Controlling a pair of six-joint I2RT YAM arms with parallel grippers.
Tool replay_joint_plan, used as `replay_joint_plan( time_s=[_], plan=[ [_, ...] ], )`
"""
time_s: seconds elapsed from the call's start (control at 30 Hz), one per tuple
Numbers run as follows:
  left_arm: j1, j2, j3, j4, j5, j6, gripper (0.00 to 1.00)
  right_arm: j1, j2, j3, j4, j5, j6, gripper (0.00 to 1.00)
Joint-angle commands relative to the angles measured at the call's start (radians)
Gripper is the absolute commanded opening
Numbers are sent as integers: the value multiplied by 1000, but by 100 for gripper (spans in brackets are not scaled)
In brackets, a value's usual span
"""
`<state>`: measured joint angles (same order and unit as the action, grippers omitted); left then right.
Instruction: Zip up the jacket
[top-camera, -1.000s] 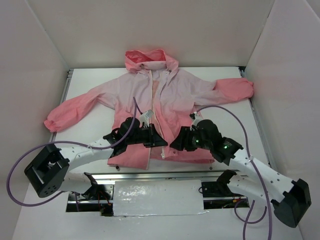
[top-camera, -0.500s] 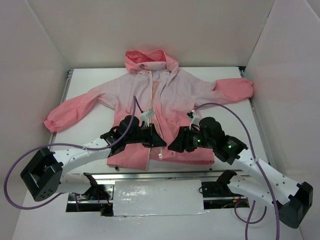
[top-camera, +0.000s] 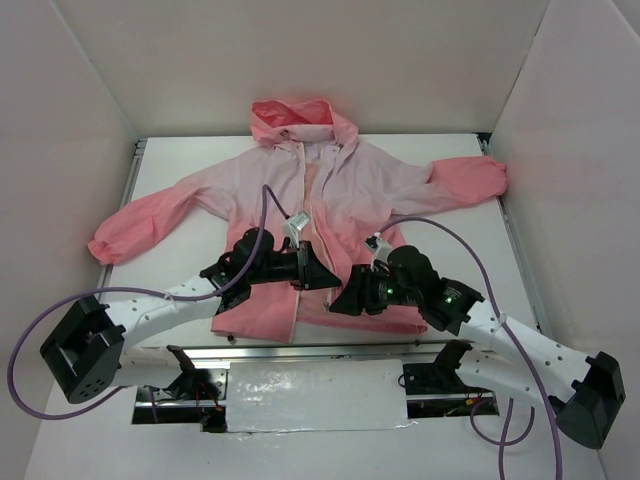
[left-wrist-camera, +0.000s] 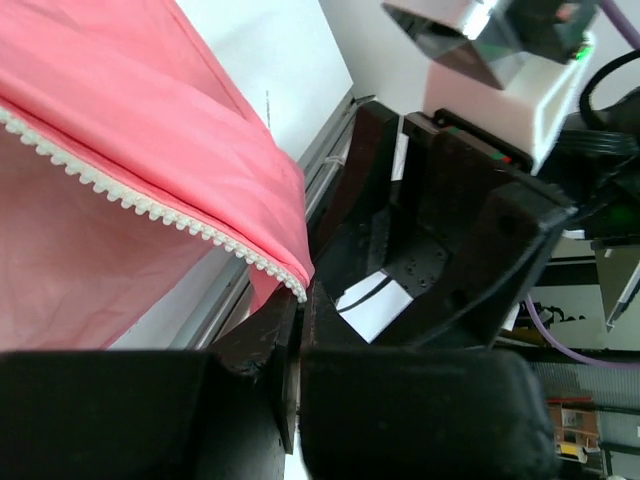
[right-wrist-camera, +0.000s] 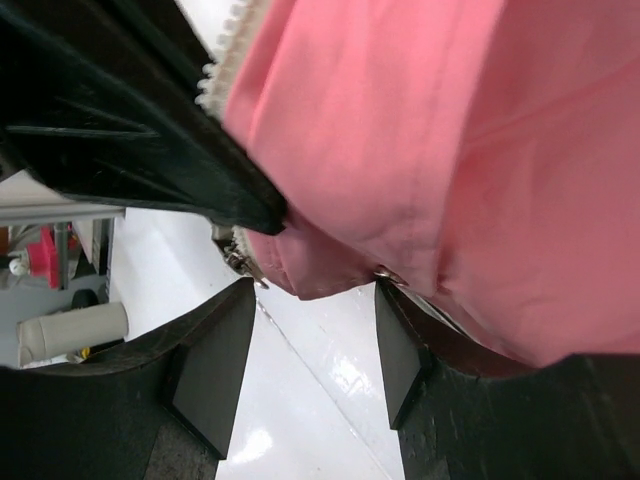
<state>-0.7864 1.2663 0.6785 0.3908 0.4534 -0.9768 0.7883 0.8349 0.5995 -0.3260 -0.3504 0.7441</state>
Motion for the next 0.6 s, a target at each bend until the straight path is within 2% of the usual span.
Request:
replay_joint_plan(
  time_s=[0.0, 0.33, 0.57],
  plan=[
    [-7, -25, 15, 114, 59, -23, 0, 14, -23, -21, 80, 59, 40, 58],
    [-7, -39, -20, 158, 96, -46, 0, 15, -123, -70, 156, 110, 57, 57],
    [-7, -45, -37, 206, 103, -83, 0, 14, -154, -93, 203, 68, 35, 61]
  ],
)
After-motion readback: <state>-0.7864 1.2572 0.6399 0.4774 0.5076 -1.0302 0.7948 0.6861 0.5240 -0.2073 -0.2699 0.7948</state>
